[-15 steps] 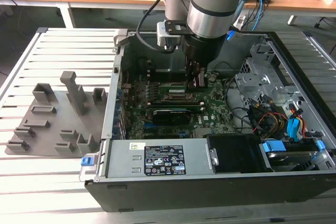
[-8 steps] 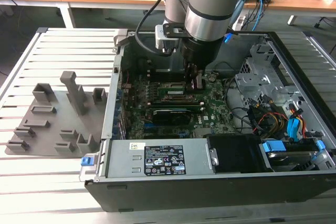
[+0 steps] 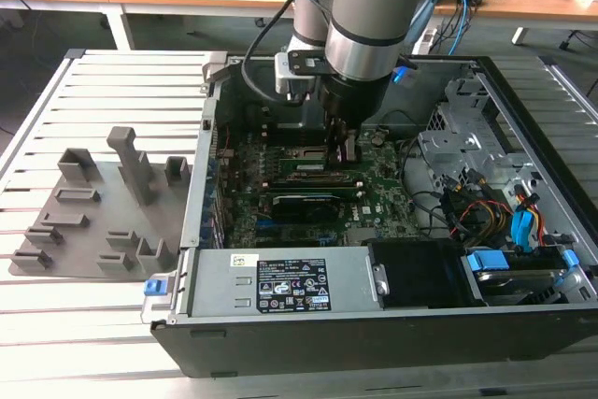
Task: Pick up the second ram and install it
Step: 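Insert the second ram into the second slot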
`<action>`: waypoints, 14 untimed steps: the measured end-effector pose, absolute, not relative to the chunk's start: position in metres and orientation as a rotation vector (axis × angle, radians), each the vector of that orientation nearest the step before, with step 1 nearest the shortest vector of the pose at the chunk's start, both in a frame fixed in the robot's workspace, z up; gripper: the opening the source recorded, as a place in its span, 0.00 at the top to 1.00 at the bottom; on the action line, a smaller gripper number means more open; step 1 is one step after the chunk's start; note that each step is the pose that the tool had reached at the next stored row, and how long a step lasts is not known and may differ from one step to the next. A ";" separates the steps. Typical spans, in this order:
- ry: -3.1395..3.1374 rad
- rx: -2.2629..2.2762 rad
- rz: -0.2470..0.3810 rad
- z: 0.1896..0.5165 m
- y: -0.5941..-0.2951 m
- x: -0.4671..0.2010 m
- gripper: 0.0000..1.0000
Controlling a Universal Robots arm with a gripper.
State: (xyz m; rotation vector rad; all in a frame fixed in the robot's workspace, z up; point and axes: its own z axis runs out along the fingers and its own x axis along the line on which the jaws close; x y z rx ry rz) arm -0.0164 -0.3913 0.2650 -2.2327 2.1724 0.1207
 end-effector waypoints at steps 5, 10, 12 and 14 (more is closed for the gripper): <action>2.167 -2.238 0.121 0.251 -0.391 -0.027 0.86; 2.167 -2.238 0.121 0.240 -0.390 -0.027 0.86; 2.167 -2.238 0.121 0.236 -0.389 -0.027 0.86; 2.167 -2.238 0.121 0.234 -0.388 -0.027 0.86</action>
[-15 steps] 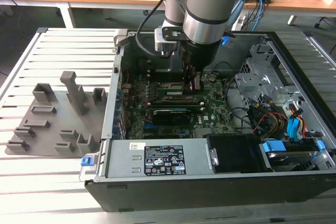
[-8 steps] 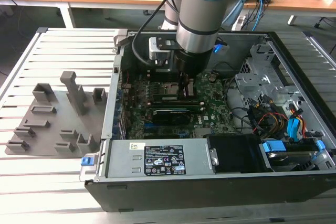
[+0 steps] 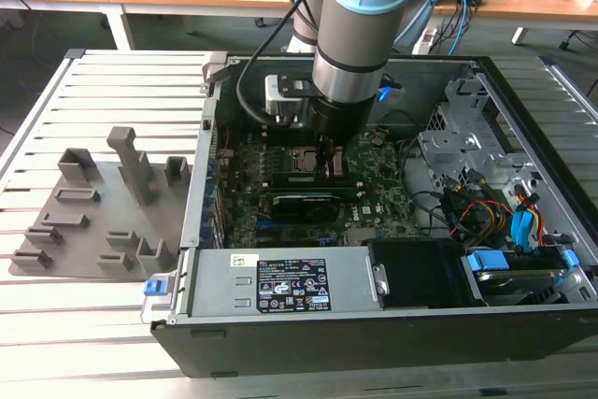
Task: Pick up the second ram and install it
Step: 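Insert the second ram into the second slot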
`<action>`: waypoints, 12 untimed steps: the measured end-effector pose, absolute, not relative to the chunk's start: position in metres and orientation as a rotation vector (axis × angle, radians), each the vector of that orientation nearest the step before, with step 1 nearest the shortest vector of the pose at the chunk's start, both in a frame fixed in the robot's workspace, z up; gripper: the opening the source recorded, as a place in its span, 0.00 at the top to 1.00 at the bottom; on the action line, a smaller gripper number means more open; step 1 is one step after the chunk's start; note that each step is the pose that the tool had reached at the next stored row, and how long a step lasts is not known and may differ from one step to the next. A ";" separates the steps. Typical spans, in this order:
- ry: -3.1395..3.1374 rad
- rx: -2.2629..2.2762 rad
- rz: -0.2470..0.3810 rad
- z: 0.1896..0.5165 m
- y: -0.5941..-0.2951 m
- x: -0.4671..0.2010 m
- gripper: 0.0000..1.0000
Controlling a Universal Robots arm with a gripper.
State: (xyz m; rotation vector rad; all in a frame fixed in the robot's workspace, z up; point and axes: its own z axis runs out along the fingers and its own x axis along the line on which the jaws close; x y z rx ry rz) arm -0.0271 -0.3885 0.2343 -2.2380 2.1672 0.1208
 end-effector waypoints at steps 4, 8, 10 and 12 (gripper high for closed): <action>2.168 -2.238 0.120 0.233 -0.388 -0.028 0.86; 2.167 -2.238 0.121 0.230 -0.386 -0.029 0.86; 2.167 -2.238 0.121 0.229 -0.385 -0.029 0.86; 2.168 -2.239 0.120 0.228 -0.385 -0.029 0.86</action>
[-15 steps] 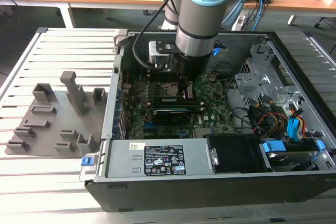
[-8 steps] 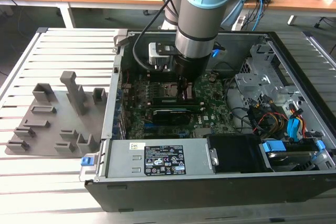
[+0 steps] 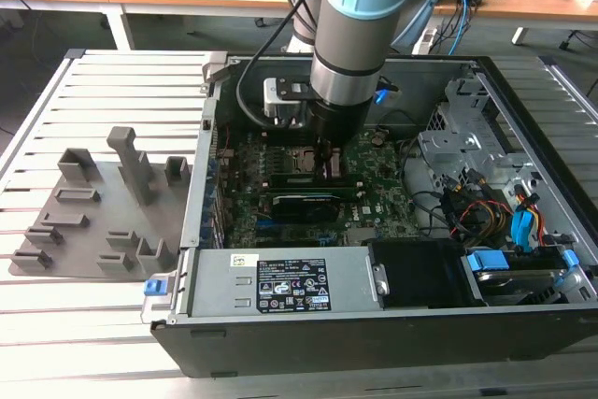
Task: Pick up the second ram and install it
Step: 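Insert the second ram into the second slot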
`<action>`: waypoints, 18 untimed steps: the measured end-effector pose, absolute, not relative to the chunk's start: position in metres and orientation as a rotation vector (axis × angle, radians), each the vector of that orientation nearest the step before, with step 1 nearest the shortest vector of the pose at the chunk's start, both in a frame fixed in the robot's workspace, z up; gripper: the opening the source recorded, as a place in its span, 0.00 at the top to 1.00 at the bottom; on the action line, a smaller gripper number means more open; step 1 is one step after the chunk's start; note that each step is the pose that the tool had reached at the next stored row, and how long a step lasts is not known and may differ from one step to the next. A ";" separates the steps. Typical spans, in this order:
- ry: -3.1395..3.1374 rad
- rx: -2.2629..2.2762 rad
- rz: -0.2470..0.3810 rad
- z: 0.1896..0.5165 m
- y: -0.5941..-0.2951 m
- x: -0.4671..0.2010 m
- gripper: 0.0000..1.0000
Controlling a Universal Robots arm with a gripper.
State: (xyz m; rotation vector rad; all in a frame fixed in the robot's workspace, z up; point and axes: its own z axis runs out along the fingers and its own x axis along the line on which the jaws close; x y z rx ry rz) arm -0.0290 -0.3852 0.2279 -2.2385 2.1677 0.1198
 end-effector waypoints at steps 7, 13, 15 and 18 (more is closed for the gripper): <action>2.166 -2.237 0.115 0.228 -0.386 -0.030 0.86; 2.167 -2.238 0.116 0.230 -0.385 -0.030 0.86; 2.167 -2.238 0.116 0.229 -0.385 -0.030 0.86; 2.168 -2.239 0.117 0.227 -0.386 -0.030 0.86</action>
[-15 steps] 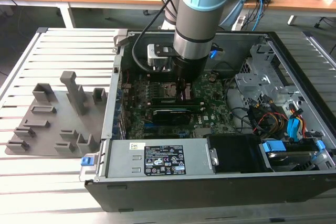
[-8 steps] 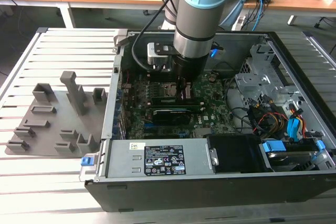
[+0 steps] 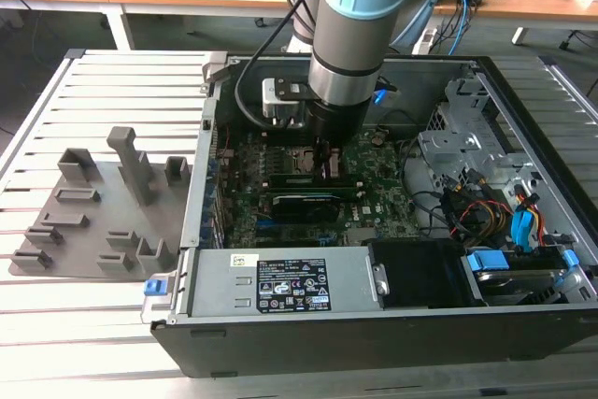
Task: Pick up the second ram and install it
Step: 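Insert the second ram into the second slot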
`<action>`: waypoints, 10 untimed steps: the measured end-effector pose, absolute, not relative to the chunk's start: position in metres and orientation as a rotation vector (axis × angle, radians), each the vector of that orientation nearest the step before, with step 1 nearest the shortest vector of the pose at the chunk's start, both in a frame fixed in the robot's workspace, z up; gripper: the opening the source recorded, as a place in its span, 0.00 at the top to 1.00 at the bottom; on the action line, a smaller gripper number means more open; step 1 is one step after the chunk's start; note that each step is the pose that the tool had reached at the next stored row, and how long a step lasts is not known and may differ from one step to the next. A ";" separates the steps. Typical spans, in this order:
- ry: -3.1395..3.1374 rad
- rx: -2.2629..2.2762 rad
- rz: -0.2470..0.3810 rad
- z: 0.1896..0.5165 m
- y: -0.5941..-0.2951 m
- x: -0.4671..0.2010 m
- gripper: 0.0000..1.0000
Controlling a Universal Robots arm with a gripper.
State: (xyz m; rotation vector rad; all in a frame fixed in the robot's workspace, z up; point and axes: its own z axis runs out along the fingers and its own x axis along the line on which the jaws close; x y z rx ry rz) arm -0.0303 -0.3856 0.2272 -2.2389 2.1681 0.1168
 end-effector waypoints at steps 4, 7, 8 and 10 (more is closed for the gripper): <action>2.168 -2.239 0.120 0.224 -0.385 -0.028 0.86; 2.169 -2.239 0.120 0.224 -0.385 -0.027 0.86; 2.169 -2.240 0.120 0.224 -0.385 -0.028 0.86; 2.169 -2.240 0.120 0.224 -0.385 -0.030 0.86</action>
